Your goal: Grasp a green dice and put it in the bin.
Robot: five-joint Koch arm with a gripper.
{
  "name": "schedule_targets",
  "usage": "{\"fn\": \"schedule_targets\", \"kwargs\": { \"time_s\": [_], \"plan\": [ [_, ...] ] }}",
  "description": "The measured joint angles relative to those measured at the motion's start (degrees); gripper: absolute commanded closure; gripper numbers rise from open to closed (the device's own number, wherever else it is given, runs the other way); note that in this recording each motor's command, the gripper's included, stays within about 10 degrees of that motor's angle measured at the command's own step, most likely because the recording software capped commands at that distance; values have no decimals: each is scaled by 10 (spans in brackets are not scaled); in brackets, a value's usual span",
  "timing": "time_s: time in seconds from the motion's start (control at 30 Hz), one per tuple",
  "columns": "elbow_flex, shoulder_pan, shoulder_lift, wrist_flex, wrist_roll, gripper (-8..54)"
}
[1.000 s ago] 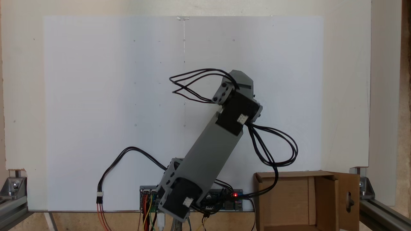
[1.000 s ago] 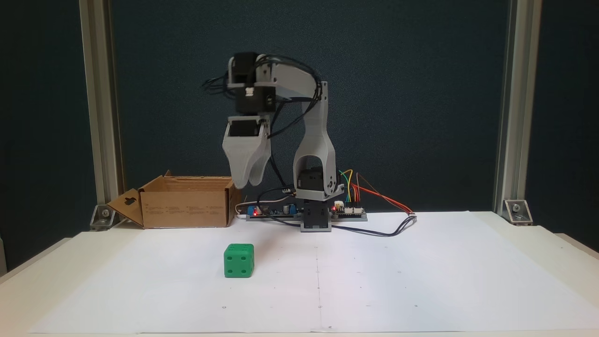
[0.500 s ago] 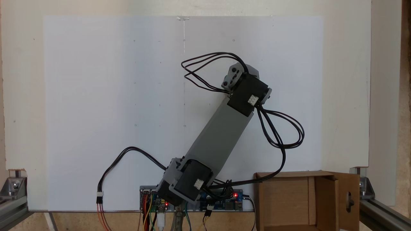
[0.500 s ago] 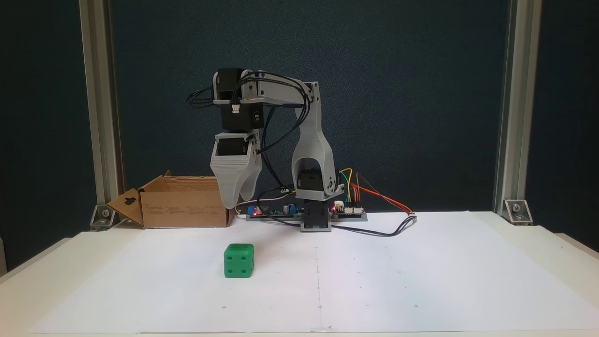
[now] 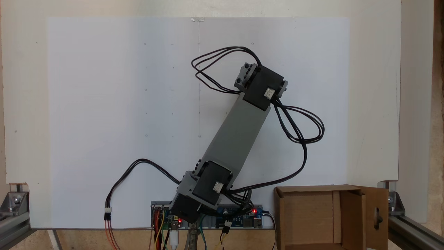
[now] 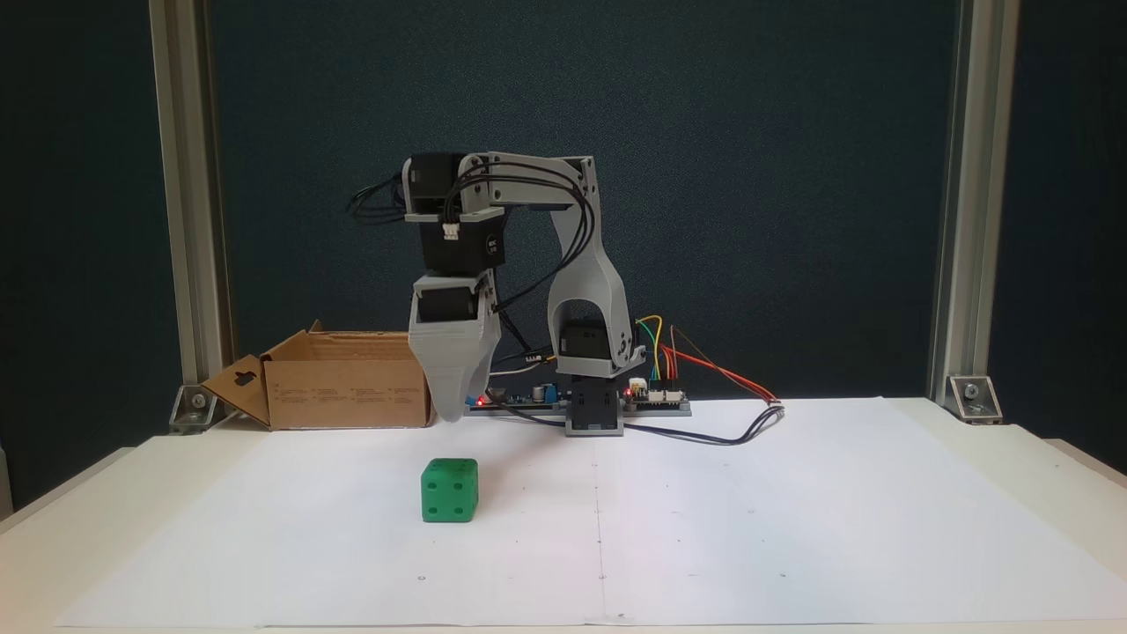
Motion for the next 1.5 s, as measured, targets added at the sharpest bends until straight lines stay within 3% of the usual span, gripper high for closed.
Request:
{"fn": "schedule_targets", "kwargs": {
  "time_s": [1.5],
  "plan": [
    [128,32,-29,-172,0,2]
  ]
}}
